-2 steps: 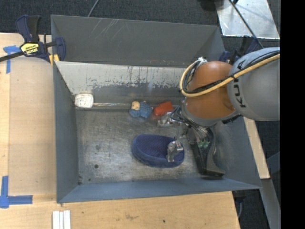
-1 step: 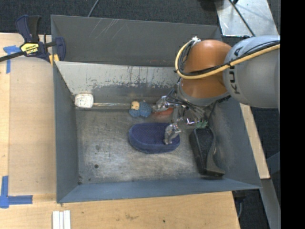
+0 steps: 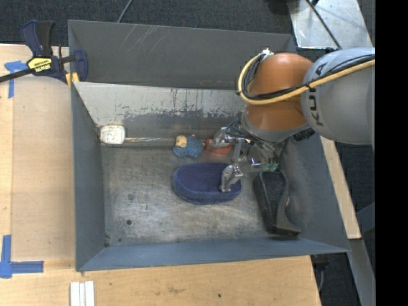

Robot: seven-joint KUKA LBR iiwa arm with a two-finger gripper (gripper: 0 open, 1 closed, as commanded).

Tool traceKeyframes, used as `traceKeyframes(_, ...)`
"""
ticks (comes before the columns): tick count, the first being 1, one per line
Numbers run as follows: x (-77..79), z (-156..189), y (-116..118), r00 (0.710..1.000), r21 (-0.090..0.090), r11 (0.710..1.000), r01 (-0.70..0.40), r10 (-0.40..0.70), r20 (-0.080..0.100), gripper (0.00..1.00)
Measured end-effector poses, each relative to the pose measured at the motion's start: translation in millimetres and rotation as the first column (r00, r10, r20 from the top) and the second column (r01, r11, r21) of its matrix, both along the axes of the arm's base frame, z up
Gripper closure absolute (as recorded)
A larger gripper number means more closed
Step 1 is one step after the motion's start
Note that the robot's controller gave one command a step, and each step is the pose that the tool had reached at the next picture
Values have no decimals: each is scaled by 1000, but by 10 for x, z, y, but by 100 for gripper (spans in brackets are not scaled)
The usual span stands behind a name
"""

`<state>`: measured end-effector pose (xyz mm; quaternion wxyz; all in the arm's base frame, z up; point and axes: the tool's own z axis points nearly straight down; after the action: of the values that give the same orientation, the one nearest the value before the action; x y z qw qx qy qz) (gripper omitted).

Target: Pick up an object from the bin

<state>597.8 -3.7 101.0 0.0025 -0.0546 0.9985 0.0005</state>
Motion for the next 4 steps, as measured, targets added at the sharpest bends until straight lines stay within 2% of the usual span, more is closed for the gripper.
traceKeyframes(1, 90, -224, 763, 997, -8, 997, -72, 72, 5, 0)
traceKeyframes(2, -265, -215, 1137, 818, -14, 818, -575, 575, 18, 0)
traceKeyframes(3, -285, -210, 1105, 820, -12, 820, -572, 572, 1, 100)
traceKeyframes(4, -257, 316, 1104, 822, -5, 822, -570, 570, 4, 100)
